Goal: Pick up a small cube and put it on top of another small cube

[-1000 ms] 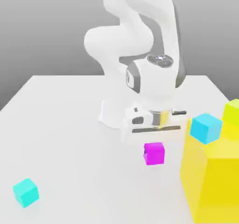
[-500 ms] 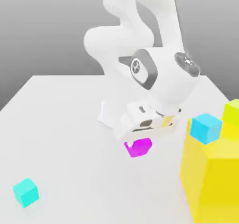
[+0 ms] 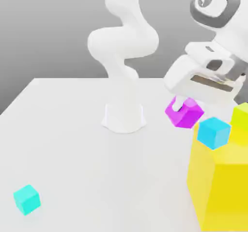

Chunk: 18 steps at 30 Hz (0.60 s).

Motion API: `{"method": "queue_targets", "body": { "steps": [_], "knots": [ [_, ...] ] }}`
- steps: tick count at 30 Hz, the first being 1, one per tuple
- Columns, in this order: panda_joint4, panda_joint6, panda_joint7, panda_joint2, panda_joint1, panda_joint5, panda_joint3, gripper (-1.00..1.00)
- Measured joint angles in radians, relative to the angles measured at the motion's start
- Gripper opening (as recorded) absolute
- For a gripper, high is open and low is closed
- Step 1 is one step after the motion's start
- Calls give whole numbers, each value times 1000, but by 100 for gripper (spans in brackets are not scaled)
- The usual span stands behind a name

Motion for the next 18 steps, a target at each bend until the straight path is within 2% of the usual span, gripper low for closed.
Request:
{"method": "queue_targets", "body": {
  "steps": [8, 10, 14, 15, 18],
  "knots": [
    [92, 59, 282, -89, 90, 258, 94, -100],
    [75, 109, 343, -79, 67, 315, 70, -100],
    [-13, 261, 376, -20, 51, 333, 68, -100],
    [-28, 288, 378, -9, 50, 332, 70, 100],
    [-28, 288, 378, -9, 50, 332, 70, 100]
  ]
}}
